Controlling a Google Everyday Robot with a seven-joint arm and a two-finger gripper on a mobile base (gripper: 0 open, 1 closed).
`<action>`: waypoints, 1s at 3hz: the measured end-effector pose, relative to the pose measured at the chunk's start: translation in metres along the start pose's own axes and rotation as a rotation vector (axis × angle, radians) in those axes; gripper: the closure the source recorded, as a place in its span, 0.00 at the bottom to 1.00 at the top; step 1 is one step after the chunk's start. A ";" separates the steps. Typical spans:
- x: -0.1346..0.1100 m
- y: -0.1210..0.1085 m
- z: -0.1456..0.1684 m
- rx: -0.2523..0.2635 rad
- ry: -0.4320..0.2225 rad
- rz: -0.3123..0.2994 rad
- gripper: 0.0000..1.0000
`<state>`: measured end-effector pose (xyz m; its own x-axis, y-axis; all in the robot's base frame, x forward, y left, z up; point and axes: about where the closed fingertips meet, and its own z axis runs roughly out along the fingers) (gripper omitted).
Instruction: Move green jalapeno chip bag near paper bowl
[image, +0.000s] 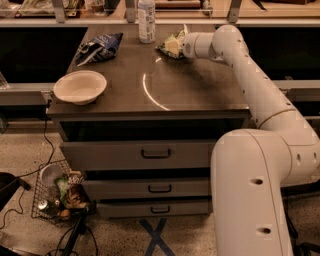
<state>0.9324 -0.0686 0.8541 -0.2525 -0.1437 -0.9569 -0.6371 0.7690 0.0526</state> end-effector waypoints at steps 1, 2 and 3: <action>0.000 0.000 0.000 0.000 0.000 0.000 1.00; -0.001 0.000 0.000 0.000 0.000 0.000 1.00; -0.001 0.000 0.000 0.000 0.000 -0.001 1.00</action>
Offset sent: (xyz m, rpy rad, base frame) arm -0.0310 0.0141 0.1308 -0.1239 -0.1931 0.0254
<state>0.9324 -0.0686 0.8554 -0.2520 -0.1440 -0.9569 -0.6372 0.7689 0.0521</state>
